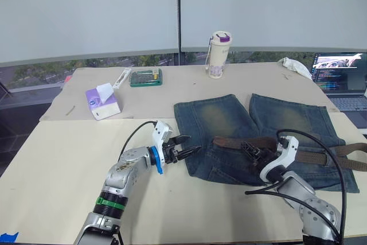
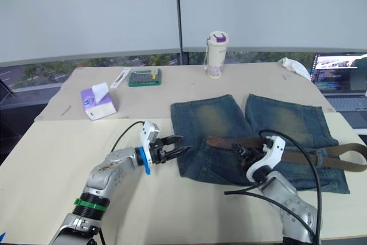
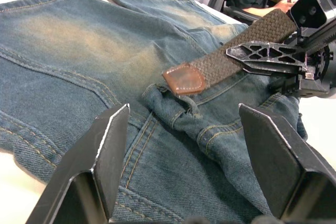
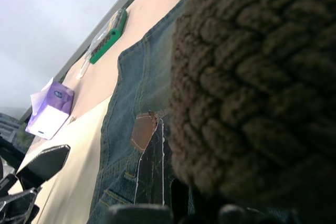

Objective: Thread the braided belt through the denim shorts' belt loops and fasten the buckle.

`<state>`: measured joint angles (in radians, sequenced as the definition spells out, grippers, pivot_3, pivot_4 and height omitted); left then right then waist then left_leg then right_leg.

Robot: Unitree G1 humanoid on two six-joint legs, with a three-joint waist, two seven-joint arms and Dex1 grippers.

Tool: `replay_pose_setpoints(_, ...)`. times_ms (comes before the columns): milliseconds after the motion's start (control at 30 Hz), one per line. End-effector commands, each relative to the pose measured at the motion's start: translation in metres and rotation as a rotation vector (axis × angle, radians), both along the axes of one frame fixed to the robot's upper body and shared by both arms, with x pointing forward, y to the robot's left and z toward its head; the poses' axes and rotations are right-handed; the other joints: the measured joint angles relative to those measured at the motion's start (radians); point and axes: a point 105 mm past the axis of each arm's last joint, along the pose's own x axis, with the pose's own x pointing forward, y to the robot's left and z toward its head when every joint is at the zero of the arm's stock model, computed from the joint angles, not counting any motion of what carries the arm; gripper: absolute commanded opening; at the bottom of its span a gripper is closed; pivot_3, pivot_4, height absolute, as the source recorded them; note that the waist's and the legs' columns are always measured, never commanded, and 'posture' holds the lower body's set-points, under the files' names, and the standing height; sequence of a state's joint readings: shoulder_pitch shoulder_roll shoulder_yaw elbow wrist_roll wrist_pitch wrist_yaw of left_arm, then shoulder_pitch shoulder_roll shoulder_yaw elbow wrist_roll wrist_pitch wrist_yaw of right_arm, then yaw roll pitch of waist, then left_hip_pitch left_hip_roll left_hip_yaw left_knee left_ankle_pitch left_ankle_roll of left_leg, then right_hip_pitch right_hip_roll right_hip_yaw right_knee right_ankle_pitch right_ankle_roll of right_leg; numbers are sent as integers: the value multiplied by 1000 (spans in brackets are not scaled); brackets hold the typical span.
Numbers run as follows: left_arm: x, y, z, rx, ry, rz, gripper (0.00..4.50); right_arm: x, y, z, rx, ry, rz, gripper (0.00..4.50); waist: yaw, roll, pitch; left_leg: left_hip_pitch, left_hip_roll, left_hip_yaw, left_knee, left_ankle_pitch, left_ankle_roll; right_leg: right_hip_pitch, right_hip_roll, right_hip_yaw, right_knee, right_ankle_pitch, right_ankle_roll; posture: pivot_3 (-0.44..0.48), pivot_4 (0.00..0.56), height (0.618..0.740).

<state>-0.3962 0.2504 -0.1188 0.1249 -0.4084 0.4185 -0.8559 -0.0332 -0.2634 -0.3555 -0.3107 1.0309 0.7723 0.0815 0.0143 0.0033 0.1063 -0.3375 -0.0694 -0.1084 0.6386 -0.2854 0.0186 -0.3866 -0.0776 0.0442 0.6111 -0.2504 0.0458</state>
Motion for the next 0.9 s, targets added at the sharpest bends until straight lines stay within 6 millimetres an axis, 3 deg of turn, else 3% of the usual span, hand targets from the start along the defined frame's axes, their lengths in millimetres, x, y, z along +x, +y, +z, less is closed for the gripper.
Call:
replay_pose_setpoints(33, -2, -1, 8, 1, -44, -16, 3499, -8, -20, 18, -18, -36, -50, 0, 0, 0, 0, 0, 0, 0, 0, 0, 0, 0, 0, 0, 0, 0, 0, 0, 150, 740)
replay_pose_setpoints(200, -2, -2, 7, 6, -43, -29, 3499, -16, -22, 7, -78, 44, -13, 0, -4, -1, 0, 0, 1, 0, 0, 0, 0, 0, 1, 0, 0, 0, 0, 0, 150, 740)
replay_pose_setpoints(300, -3, -5, 4, 12, -39, -45, 3499, -17, -12, -4, -87, 83, 27, 0, -6, -1, 0, 0, 2, 1, 0, 0, 0, 0, 1, 0, 0, 0, 0, 0, 150, 740)
replay_pose_setpoints(633, -1, -10, 3, -15, -22, -34, 3499, 12, 35, -4, -48, 66, 124, 0, -27, -1, 0, 0, 5, 1, 0, 0, 0, 0, 3, 0, 0, 0, 0, 0, 150, 740)
replay_pose_setpoints(900, 2, -8, -4, -27, 4, 20, 3499, 22, 48, -3, -90, 79, 172, 0, -30, -2, 0, 1, 6, 1, -1, 0, 0, -1, 3, 0, 1, 0, 0, 0, 150, 740)
